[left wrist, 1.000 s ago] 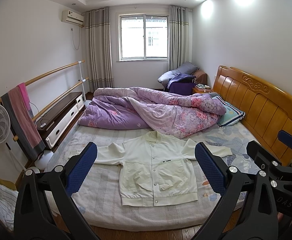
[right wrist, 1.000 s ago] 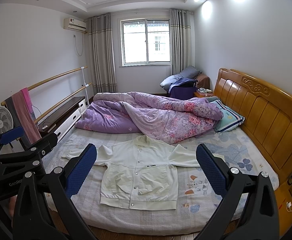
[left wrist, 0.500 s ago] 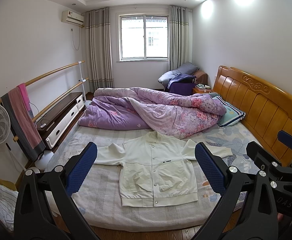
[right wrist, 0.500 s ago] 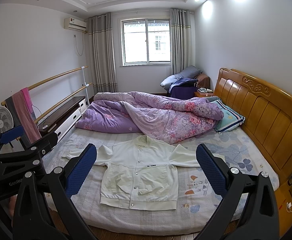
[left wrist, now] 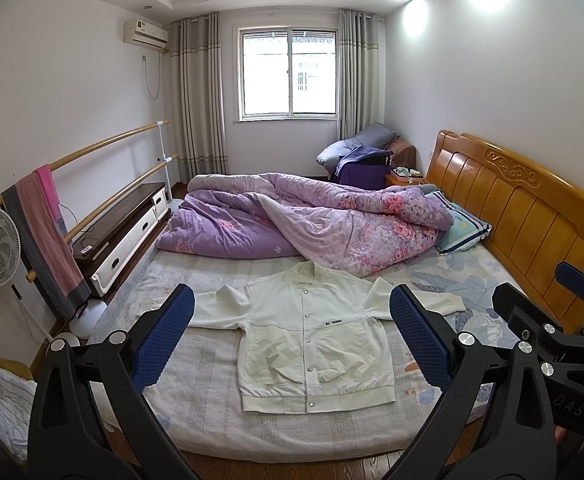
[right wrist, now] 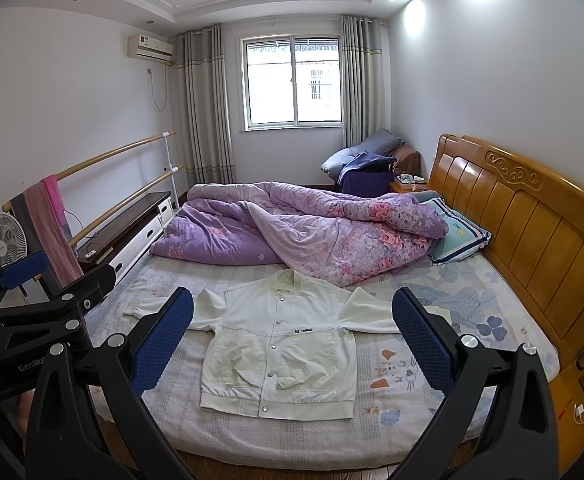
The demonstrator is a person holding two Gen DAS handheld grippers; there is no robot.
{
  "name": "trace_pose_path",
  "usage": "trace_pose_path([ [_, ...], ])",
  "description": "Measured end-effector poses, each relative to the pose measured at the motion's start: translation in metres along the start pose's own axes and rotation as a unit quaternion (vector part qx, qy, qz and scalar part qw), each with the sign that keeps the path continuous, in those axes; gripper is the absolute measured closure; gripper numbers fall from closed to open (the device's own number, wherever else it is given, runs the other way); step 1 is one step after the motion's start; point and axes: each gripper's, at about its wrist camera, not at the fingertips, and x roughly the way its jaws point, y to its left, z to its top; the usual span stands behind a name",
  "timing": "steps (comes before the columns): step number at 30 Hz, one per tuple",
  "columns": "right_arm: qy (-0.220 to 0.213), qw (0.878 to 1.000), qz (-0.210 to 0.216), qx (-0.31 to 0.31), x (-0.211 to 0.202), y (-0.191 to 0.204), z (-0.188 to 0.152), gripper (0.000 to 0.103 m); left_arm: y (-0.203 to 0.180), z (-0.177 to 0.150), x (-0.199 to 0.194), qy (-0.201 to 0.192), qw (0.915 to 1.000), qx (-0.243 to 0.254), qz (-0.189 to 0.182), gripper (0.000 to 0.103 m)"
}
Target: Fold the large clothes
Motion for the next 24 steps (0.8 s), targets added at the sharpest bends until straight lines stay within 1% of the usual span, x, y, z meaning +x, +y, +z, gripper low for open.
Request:
trace_pose_path([
  [19,0.005,1.000,0.002,0.002,0.0088,-0.0002,-0.0060,0.007,0.0010,-0.0010,0.0023,0.003,1.0000,-0.001,0.001,0.005],
  [24,0.007,1.000,0.004,0.003,0.0107,-0.0010,-0.0085,0.007,0.0011,-0.0071,0.0071,0.006,1.0000,-0.002,0.005,0.005],
])
